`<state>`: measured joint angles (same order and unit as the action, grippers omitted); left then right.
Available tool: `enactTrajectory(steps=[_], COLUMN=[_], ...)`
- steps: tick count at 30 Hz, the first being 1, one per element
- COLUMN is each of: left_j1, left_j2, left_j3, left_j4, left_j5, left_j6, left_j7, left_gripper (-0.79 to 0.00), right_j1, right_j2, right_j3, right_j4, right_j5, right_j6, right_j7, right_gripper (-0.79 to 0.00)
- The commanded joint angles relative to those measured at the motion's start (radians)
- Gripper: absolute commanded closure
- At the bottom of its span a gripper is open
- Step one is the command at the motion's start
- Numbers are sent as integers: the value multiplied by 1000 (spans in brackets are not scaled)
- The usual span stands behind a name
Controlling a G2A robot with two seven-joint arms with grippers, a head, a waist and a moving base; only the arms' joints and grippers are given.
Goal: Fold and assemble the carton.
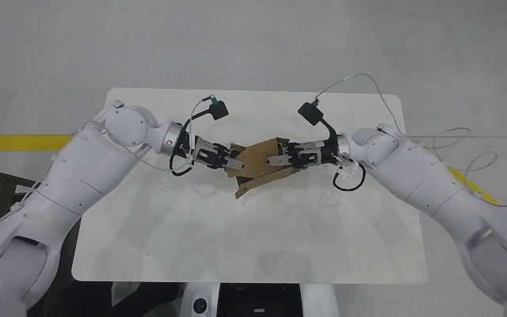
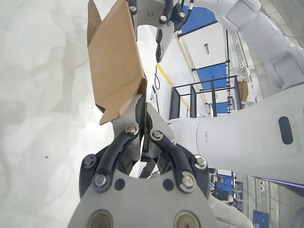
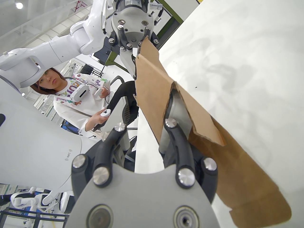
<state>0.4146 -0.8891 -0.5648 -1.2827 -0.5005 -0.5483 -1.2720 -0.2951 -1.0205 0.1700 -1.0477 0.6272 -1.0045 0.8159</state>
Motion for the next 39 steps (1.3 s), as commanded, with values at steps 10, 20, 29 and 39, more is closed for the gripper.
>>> enactTrajectory(steps=[10,20,29,39], left_j1=[-19,-31,-32,-12], left_j2=[0,0,2,17], left_j3=[30,50,53,20], left_j4=[13,19,26,-31], left_j5=[-1,-7,-48,-210], left_j6=[0,-5,-14,6], left_j7=[0,5,14,-6], left_gripper=[0,0,-785,-785], right_j1=[5,6,5,-1], right_j2=[-8,-24,-30,-46], right_j3=[0,0,0,0], right_j4=[-25,-10,12,55], right_j5=[15,13,20,22], right_j6=[36,56,42,-7], right_j7=[36,56,43,-7], right_gripper=[-231,0,0,0])
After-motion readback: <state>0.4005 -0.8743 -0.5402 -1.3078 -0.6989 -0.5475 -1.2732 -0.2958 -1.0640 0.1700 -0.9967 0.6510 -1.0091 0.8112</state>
